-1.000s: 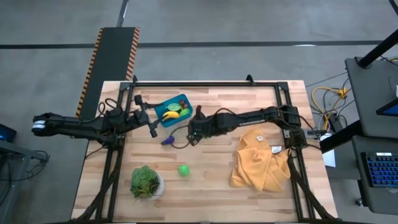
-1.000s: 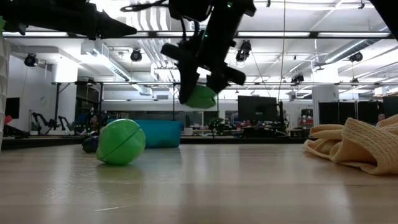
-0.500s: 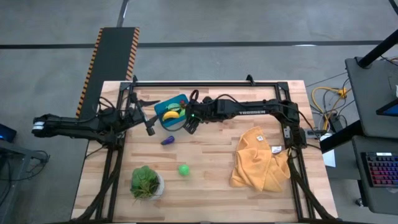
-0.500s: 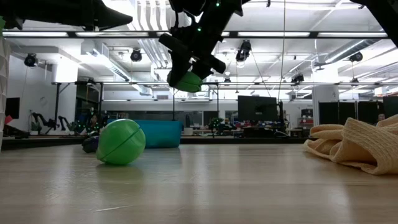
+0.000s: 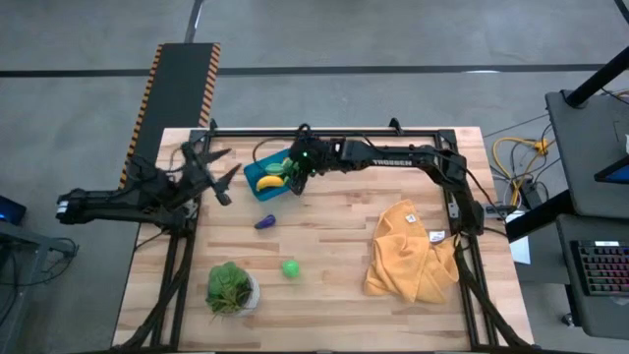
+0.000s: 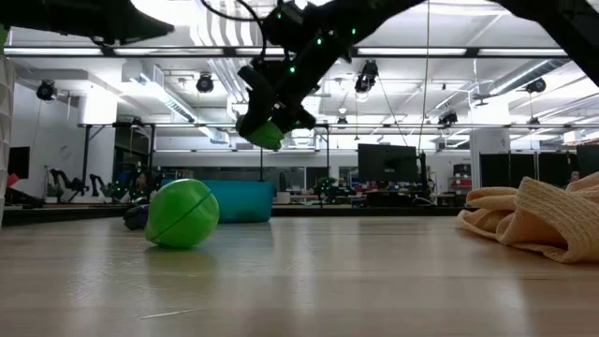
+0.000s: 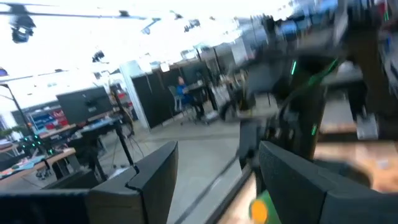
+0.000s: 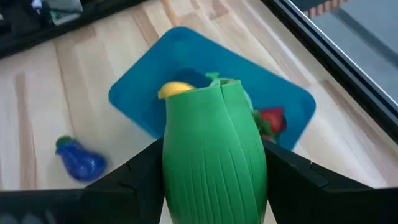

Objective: Pick and placing Produce into tupperware
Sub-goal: Put the large corn into the blue bin

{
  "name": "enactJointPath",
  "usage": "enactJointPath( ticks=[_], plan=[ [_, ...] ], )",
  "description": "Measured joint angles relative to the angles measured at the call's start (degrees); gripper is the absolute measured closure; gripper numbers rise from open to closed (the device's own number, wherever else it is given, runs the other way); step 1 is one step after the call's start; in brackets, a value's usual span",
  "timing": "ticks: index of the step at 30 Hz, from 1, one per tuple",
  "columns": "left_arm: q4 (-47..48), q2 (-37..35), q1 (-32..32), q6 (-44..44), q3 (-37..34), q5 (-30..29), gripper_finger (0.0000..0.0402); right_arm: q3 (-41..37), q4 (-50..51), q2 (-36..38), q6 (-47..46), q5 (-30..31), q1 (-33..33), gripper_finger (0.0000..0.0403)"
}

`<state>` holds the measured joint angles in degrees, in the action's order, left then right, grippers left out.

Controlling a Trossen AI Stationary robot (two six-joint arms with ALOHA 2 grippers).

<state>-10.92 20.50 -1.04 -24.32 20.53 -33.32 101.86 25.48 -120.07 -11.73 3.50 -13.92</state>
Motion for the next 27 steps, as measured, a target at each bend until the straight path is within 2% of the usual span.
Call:
enactJointPath(
  ticks=[7, 12, 20, 27],
  plan=[
    [0.1, -3.9, 0.0, -0.1, -0.3, 0.0, 0.0192, 0.0, -5.6, -2.9, 0.0, -7.3, -5.2, 0.0188],
    [-0.1, -5.0, 0.0, -0.1, -0.3, 0.0, 0.0192, 0.0, -8.2, -4.0, -4.0, -11.1, -7.5, 0.0188],
    [-0.1, -5.0, 0.0, -0.1, -0.4, 0.0, 0.0192, 0.0, -15.7, -4.0, -6.5, -11.0, -8.1, 0.0188],
    [-0.7, -4.9, 0.0, -0.1, -0.4, 0.0, 0.0192, 0.0, -16.4, -5.6, -6.2, -8.6, -6.9, 0.0188]
  ],
)
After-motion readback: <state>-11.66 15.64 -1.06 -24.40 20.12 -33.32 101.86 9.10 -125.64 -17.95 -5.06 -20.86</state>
